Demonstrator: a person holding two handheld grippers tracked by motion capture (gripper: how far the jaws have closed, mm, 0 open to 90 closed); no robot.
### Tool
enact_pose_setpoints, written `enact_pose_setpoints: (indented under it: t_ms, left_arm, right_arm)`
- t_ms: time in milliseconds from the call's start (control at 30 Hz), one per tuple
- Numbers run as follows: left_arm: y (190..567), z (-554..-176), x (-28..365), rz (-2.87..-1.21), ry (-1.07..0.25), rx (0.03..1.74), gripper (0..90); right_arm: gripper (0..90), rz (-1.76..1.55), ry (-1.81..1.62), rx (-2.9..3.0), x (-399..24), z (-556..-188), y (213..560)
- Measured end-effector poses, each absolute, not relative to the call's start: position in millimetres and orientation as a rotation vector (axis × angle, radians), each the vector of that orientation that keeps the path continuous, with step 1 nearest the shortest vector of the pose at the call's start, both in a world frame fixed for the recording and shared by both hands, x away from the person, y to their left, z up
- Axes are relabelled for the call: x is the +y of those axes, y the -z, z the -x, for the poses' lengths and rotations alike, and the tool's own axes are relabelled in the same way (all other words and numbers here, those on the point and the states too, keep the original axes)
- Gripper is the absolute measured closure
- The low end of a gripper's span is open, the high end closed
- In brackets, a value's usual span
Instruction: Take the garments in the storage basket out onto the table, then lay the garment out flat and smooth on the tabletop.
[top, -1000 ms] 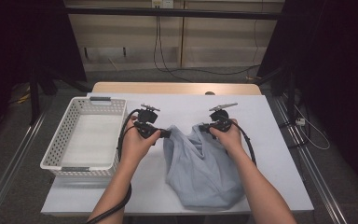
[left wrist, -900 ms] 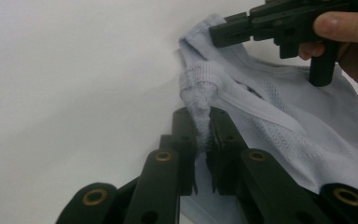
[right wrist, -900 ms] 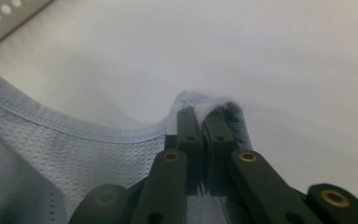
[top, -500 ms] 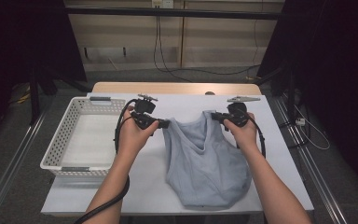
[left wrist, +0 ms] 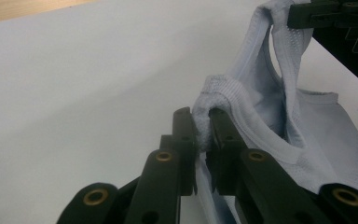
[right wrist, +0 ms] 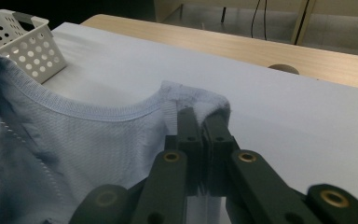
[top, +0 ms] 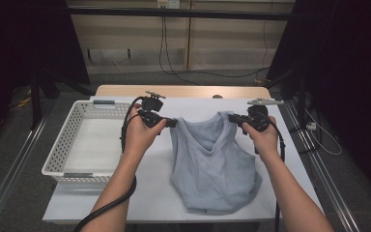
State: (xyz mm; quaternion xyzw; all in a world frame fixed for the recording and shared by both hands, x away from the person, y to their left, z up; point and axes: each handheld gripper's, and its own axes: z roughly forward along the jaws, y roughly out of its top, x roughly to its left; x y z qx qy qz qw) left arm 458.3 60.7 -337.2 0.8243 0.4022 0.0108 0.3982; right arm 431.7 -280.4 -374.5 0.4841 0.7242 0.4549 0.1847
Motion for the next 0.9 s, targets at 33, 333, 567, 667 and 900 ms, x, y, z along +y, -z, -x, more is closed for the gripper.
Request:
enact_pose_setpoints:
  t_ms: [33,333,567,667,900]
  left_arm:
    - [336.2,-458.4,60.2,-2.087,-0.027,1.018,82.8]
    - [331.1,-460.2,60.1,-2.088,-0.031,1.012,82.9]
    - [328.2,-459.9,58.2,-2.093,-0.037,1.006,82.9]
    - [327.3,-462.4,58.3,-2.095,-0.037,1.007,82.9]
    - [323.6,-473.5,60.5,-2.092,-0.041,1.016,83.1]
  right_arm:
    - [88.0,-1.364,-1.286,2.039,-281.3,-431.2,374.0]
    - [88.1,-1.354,-1.287,2.03,-282.4,-425.6,369.8]
    - [88.1,-1.359,-1.284,2.021,-286.6,-420.2,368.2]
    - [88.1,-1.365,-1.285,2.02,-288.0,-418.5,368.4]
    - [88.2,-1.354,-1.298,2.016,-288.6,-419.0,362.6]
